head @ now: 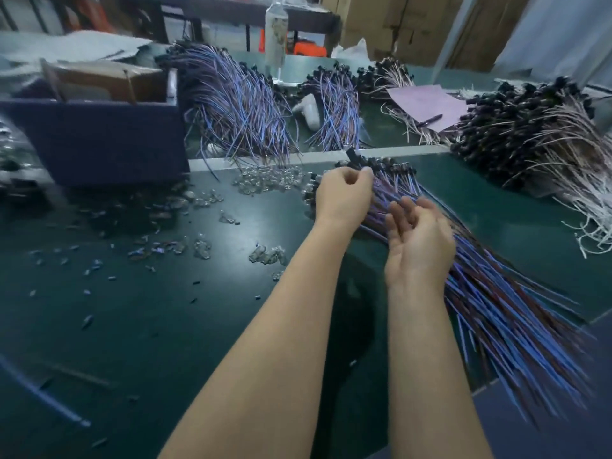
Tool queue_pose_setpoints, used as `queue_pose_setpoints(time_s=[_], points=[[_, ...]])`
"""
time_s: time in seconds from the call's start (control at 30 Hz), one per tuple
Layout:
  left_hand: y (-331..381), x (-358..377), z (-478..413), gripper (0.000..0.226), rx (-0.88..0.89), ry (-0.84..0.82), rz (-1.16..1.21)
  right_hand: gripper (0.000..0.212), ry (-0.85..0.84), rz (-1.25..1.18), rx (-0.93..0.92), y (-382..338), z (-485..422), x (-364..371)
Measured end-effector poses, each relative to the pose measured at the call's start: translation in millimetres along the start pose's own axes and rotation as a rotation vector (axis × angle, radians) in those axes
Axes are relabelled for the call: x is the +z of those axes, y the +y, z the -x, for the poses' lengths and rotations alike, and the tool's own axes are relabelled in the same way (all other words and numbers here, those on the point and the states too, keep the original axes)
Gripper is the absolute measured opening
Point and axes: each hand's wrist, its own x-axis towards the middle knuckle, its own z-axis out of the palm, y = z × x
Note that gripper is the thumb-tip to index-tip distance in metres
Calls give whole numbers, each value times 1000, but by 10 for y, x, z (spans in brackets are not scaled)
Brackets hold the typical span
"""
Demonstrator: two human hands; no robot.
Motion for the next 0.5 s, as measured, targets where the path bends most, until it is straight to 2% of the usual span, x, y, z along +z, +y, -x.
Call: queue_pose_setpoints(time_s=[0.1,0.23,0.4,0.5], points=[[194,-457,122,27,83,151,143,25,-198,99,9,156,292,319],[411,-1246,286,21,179,431,290,21,-576,341,-2,498,803,780],[458,-2211,553,16,239,744,373,10,-1033,776,-128,1049,1490,1249],[395,-2680,674,17,213,861,458,29,-1182,888,-73,1387,1859,1497]])
